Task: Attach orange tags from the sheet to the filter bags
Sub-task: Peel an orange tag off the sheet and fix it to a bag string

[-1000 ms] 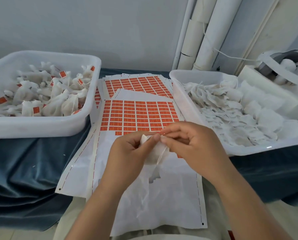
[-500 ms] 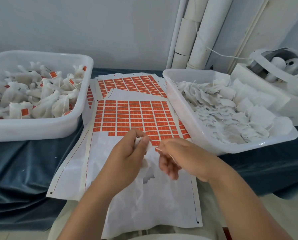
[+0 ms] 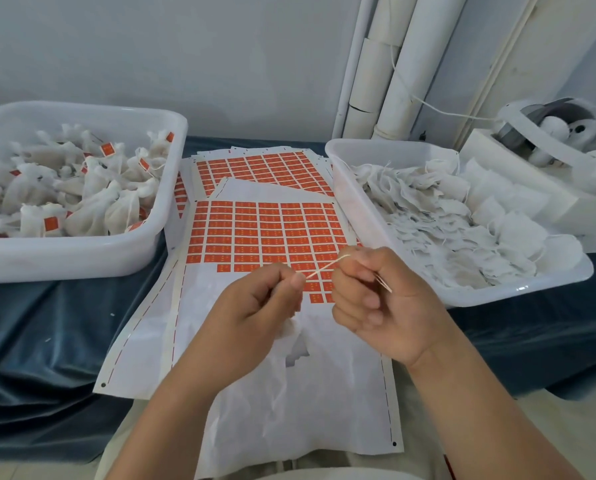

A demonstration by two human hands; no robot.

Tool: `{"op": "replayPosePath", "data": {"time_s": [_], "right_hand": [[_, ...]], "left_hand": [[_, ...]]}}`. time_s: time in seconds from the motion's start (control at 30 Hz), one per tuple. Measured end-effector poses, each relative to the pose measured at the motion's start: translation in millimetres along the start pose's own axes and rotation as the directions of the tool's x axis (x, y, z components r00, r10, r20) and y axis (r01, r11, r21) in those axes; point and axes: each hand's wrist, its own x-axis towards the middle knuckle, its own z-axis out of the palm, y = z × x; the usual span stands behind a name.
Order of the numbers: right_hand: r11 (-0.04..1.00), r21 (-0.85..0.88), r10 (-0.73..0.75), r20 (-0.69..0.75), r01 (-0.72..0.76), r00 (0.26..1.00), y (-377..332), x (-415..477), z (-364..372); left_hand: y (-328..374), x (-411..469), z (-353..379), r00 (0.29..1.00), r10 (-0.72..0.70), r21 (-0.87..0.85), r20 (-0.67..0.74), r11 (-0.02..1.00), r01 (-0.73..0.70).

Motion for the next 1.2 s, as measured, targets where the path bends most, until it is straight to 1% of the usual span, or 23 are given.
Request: {"op": "replayPosePath", "data": {"time_s": [0.07, 0.1, 0.23, 0.3, 0.37, 0.47, 0.5, 0.57, 0.6, 0.63, 0.67, 0.7, 0.73, 0.77, 0.8, 0.83, 0.87, 0.9, 0.93, 1.0, 1.07, 1.13, 1.2], "right_hand": [[0.998, -0.055, -0.034, -0.007, 0.034, 0.999, 0, 1, 4], [0.998, -0.054, -0.043, 0.006, 0.044, 0.999, 0, 1, 5], [0.989, 0.085, -0.118, -0.034, 0.120, 0.992, 1, -1, 6], [0.979, 0.141, -0.147, -0.018, 0.148, 0.989, 2, 0, 7], [0.973, 0.152, -0.173, -0.008, 0.172, 0.985, 4, 1, 11], [0.966, 0.100, -0.236, -0.015, 0.237, 0.972, 7, 3, 14], [0.965, 0.110, -0.239, 0.001, 0.237, 0.971, 8, 3, 14], [0.953, 0.218, -0.219, 0.014, 0.211, 0.976, 8, 4, 12], [0.935, 0.281, -0.224, -0.001, 0.216, 0.975, 7, 5, 9], [0.919, 0.319, -0.234, -0.036, 0.233, 0.972, 4, 5, 6], [0.914, 0.317, -0.236, -0.087, 0.251, 0.968, 1, 5, 1], [0.929, 0.257, -0.231, -0.159, 0.267, 0.960, -3, 6, -4], [0.953, 0.130, -0.237, -0.244, 0.274, 0.940, -6, 6, -9], [0.963, -0.047, -0.267, -0.324, 0.266, 0.908, -6, 7, -14], [0.946, -0.223, -0.307, -0.383, 0.235, 0.871, -4, 10, -18], [0.917, -0.352, -0.333, -0.422, 0.185, 0.843, 0, 12, -21], [0.899, -0.415, -0.337, -0.452, 0.139, 0.826, 6, 15, -23], [0.895, -0.431, -0.331, -0.475, 0.113, 0.815, 13, 18, -25], [0.903, -0.419, -0.318, -0.496, 0.099, 0.808, 18, 21, -25], [0.928, -0.364, -0.279, -0.537, 0.080, 0.796, 26, 25, -25], [0.949, -0.304, -0.246, -0.553, 0.082, 0.796, 30, 27, -26], [0.951, -0.298, -0.241, -0.553, 0.081, 0.798, 32, 27, -27], [0.925, -0.377, -0.264, -0.550, 0.046, 0.792, 34, 26, -24]], "left_hand": [[1, -1, 2, 0.999, 0.046, 0.001, 0.002, 0.999, -0.046], [2, -2, 3, 0.998, 0.059, -0.002, 0.001, 0.998, -0.059], [4, -1, 7, 0.998, 0.054, 0.019, 0.008, 0.998, -0.054], [3, 0, 7, 0.997, 0.076, 0.025, 0.018, 0.997, -0.076], [3, -1, 9, 0.997, 0.076, -0.004, 0.028, 0.997, -0.076], [4, -3, 12, 0.997, 0.047, -0.019, 0.062, 0.999, -0.046], [6, -3, 11, 0.996, 0.047, -0.012, 0.078, 0.999, -0.046], [7, -4, 6, 0.995, 0.048, 0.049, 0.085, 0.997, -0.052], [7, -3, 1, 0.999, 0.020, 0.106, 0.049, 0.994, -0.025], [5, -2, -6, 0.999, -0.034, 0.170, -0.032, 0.985, 0.039], [3, -1, -16, 0.984, -0.101, 0.236, -0.145, 0.962, 0.133], [1, 1, -26, 0.953, -0.159, 0.294, -0.259, 0.926, 0.235], [-3, 2, -39, 0.917, -0.203, 0.318, -0.344, 0.893, 0.318], [-8, 3, -50, 0.889, -0.249, 0.309, -0.386, 0.873, 0.378], [-12, 4, -61, 0.868, -0.303, 0.258, -0.394, 0.870, 0.420], [-14, 4, -69, 0.845, -0.376, 0.163, -0.381, 0.872, 0.461], [-16, 5, -74, 0.819, -0.449, 0.047, -0.357, 0.867, 0.495], [-17, 4, -76, 0.793, -0.508, -0.057, -0.335, 0.852, 0.521], [-19, 4, -77, 0.774, -0.546, -0.124, -0.321, 0.834, 0.537], [-22, 3, -79, 0.746, -0.581, -0.191, -0.325, 0.813, 0.549], [-28, 3, -81, 0.747, -0.594, -0.234, -0.301, 0.805, 0.545], [-32, 4, -81, 0.751, -0.632, -0.300, -0.190, 0.766, 0.569], [-33, 4, -76, 0.763, -0.646, -0.378, 0.014, 0.703, 0.602]]}}
